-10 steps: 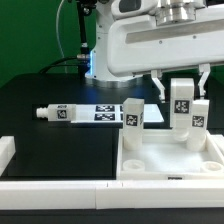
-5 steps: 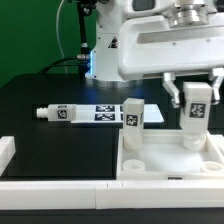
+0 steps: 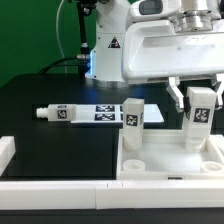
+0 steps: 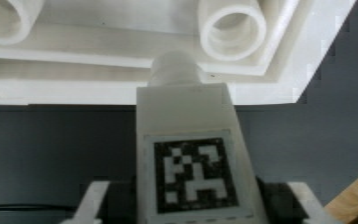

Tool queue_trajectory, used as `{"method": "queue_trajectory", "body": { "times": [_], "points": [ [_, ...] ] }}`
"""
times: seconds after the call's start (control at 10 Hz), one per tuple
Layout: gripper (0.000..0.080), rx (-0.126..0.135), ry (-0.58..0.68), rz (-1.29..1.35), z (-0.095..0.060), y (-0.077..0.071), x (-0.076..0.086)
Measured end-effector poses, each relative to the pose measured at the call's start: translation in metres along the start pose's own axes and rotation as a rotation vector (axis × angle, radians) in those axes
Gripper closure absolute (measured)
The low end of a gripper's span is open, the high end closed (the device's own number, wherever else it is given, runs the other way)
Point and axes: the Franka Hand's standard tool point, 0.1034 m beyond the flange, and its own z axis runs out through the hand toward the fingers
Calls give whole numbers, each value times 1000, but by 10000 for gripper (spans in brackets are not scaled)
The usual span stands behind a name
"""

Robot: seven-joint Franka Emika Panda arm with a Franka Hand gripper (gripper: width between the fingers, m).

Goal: Assemble square table

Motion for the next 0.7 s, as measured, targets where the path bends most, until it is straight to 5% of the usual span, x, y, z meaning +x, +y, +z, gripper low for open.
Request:
{"method": "queue_trajectory", "body": {
  "times": [0.4, 0.7],
  "points": [
    [512, 42, 23, 27, 9, -13, 23],
    [512, 40, 19, 26, 10, -12, 20]
  ]
}}
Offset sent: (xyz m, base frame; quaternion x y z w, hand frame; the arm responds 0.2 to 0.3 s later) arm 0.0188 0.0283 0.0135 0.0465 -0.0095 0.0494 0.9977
